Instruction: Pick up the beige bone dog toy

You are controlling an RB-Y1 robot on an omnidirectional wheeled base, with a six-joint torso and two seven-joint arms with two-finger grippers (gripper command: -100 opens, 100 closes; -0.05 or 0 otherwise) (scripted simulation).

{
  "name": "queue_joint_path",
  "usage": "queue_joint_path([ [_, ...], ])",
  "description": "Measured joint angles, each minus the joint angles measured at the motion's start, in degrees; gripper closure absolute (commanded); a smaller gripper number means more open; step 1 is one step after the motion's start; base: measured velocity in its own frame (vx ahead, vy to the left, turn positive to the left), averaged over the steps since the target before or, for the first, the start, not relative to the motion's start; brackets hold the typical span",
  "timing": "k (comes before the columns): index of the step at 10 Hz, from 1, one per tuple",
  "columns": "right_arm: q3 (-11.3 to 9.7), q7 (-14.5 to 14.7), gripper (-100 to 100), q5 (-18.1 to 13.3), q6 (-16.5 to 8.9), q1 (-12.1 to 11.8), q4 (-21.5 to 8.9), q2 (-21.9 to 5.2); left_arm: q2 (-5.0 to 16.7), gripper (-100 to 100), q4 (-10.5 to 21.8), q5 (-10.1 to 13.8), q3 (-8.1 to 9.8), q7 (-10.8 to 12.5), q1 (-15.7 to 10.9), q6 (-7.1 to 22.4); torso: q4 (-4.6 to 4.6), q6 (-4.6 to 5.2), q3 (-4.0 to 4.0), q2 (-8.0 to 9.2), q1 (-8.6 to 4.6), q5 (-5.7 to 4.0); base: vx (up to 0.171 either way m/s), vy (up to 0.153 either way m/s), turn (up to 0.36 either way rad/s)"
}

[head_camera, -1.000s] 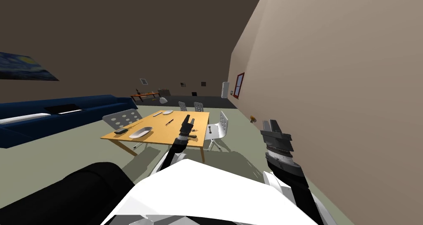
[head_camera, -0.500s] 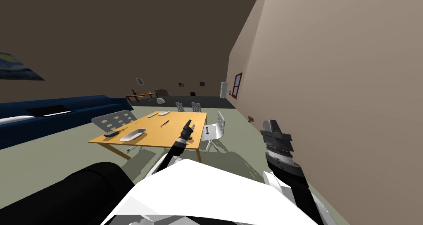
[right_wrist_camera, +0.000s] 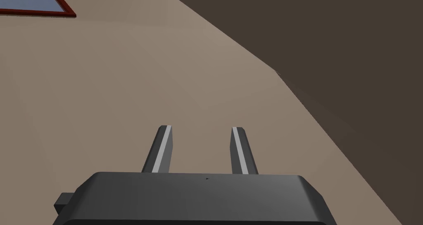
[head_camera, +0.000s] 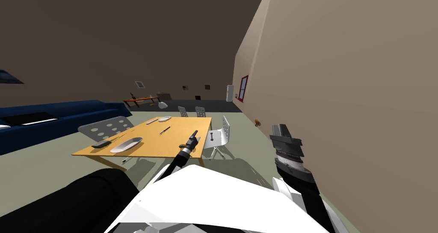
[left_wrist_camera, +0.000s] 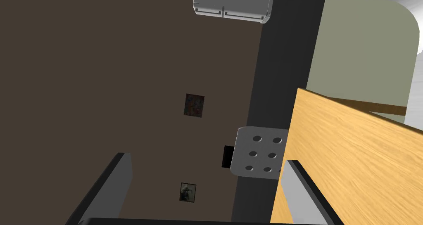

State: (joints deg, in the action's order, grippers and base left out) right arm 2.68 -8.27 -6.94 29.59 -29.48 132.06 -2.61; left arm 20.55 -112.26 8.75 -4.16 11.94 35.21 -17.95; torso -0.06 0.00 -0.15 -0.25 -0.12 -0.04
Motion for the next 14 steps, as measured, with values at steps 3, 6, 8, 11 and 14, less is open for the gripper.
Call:
queue_joint_path([
  [3,0.0,0.0,0,0.0,0.0,-0.01,0.0,0.0,2.57,-100,5.32,1.03,-0.47,3.52,0.55,5.23,-0.05,0.01,-0.13,-0.22,0.06,0.02,0.114,-0.023,-0.072],
  [6,0.0,0.0,0,0.0,0.0,0.0,0.0,0.0,5.66,-100,8.11,2.21,-0.24,6.74,4.07,7.03,-0.01,0.0,-0.04,-0.08,0.04,0.01,0.098,-0.022,-0.085],
  [8,0.01,0.0,0,0.0,0.0,-0.01,0.0,0.0,8.0,-100,11.57,3.22,-0.02,9.47,5.62,9.53,-0.05,-0.01,-0.13,-0.22,0.12,0.02,0.118,0.005,-0.064],
  [11,0.01,0.0,0,0.0,0.0,0.0,0.0,-0.01,10.32,-100,16.76,4.3,0.13,12.03,5.61,12.51,-0.01,0.0,-0.03,-0.04,0.18,0.03,0.085,0.012,-0.095],
  [14,0.01,0.0,0,0.0,0.0,-0.01,0.0,-0.01,13.53,-100,21.98,5.69,0.62,15.34,8.79,14.83,-0.02,-0.01,-0.07,-0.11,0.23,0.04,0.107,0.028,-0.085],
])
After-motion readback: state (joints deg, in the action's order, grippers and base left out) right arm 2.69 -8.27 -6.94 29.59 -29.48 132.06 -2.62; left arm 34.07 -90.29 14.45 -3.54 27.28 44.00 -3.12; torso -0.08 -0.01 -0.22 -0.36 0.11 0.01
